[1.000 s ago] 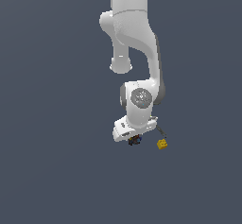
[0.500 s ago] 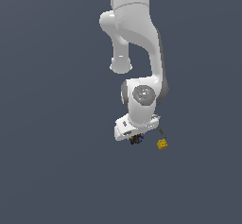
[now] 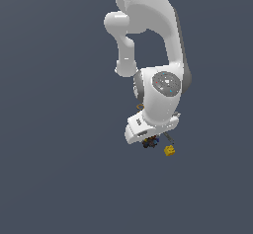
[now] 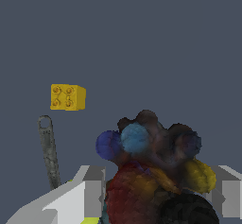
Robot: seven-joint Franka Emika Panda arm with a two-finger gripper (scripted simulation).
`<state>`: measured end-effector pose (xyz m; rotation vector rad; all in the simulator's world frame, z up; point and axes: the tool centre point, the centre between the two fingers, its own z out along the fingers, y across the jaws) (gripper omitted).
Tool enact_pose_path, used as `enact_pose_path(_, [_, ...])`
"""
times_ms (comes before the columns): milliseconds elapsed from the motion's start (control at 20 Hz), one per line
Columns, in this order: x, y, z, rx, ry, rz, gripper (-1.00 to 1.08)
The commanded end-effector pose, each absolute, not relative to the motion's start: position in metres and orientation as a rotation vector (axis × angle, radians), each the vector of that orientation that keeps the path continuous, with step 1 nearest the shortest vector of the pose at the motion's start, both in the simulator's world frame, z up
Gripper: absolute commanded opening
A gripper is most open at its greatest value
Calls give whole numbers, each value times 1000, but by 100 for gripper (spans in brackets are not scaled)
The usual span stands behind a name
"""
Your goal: Pick up a designated object from a clutter of objects.
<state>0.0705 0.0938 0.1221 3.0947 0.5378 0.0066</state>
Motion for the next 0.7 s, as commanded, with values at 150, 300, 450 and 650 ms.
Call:
enact_pose_path(150, [82, 113, 179, 3095, 539, 8, -100])
enact_pose_path(300, [89, 124, 209, 3095, 539, 6, -100])
enact_pose_path(450, [95, 134, 239, 3095, 539, 5, -100])
enact_pose_path(650, [104, 147, 277, 3095, 539, 4, -100])
